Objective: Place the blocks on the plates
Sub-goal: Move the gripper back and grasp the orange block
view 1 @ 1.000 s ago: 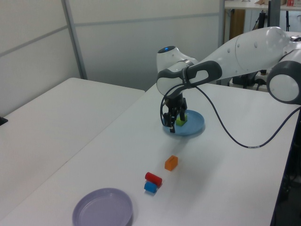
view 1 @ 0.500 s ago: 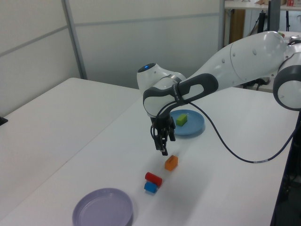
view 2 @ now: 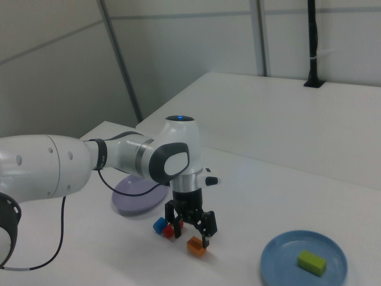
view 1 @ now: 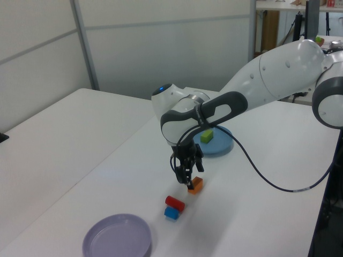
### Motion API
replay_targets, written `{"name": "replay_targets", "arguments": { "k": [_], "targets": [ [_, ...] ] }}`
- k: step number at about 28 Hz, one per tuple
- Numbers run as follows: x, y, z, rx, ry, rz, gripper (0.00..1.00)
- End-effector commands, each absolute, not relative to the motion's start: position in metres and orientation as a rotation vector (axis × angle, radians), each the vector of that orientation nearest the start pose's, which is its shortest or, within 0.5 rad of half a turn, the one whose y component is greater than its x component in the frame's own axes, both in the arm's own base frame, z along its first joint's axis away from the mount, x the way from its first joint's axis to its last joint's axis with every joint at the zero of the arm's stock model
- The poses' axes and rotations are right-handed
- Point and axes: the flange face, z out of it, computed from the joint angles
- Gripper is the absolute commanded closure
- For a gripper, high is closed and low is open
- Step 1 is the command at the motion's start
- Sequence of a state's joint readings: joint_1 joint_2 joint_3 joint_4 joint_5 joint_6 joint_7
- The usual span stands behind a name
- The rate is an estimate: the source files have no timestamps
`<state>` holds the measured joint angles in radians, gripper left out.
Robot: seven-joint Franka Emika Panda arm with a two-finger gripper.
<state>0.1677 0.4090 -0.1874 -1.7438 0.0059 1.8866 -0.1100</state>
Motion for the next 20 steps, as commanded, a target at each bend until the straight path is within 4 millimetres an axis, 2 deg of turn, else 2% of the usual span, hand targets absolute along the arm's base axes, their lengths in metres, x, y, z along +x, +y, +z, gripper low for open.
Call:
{"name": "replay_targets", "arguments": {
  "k": [1,9,15,20],
  "targets": [
    [0.617,0.001,0.317,-3.164,-0.125,0.447,0.00],
    [0.620,-0.010,0.304,-3.178,-0.114,0.446,0.00],
    [0.623,-0.009,0.296,-3.185,-0.116,0.427,0.00],
    [0.627,-0.009,0.291,-3.192,-0.120,0.403,0.21]
  ]
}}
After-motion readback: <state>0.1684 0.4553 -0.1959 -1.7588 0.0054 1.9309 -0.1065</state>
